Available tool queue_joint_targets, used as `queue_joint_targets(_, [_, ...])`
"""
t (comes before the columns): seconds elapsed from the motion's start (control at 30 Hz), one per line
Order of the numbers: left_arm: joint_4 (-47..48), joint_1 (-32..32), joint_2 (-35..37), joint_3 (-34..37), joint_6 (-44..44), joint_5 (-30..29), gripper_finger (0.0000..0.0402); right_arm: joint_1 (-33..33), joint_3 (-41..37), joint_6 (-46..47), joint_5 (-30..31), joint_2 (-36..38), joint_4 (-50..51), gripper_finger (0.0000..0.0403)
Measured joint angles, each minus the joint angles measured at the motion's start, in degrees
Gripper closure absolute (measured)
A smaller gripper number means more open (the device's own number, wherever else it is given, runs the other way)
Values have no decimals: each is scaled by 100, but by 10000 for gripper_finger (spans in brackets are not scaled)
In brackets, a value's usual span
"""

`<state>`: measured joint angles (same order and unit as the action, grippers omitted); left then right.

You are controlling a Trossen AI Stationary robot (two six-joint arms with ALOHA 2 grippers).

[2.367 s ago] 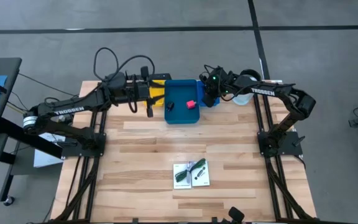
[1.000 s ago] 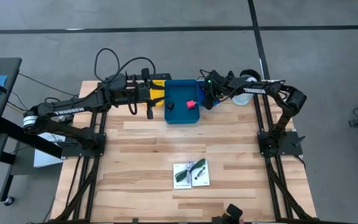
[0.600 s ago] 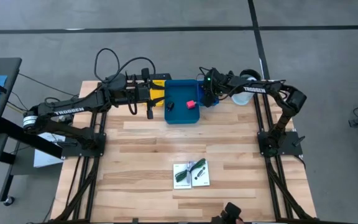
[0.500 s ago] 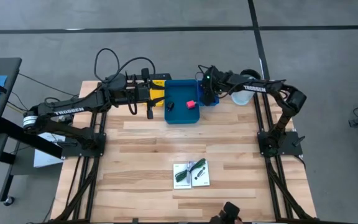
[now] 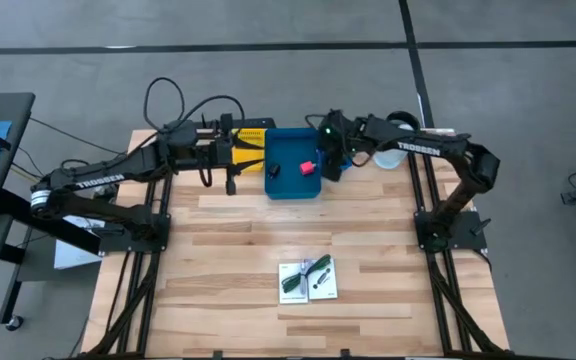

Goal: Pick and place items into bin
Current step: Put the white charger cable into the blue basket

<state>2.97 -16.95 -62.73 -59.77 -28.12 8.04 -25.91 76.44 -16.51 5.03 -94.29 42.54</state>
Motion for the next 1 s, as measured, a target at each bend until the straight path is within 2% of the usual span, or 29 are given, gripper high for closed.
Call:
queue_joint_targets(0.17, [583,-9,282,0,543,-400,295,577,0,-691,-732,383,551,223])
queue_joint_targets(0.33, [948,-35,614,50,790,-312,309,1132,-242,-1122,-1747,663,845,230])
queue_joint_targets(0.4, [858,-35,806,257,895,-278,315,1321,-449,-1183,-1938,772,854,232])
queue_joint_targets(0.67, [-887,-34,1899,2116,1499,-212,330,1826,-1415,-414,-2015,1206,403,234])
queue_joint_targets(0.87, [-2229,-29,2369,3399,2112,519,331,2253,-2069,365,-2012,1579,-25,234])
queue_joint_targets(1.0, [-2413,100,2370,3748,2267,1032,331,2609,-2496,1010,-1999,1868,-140,234])
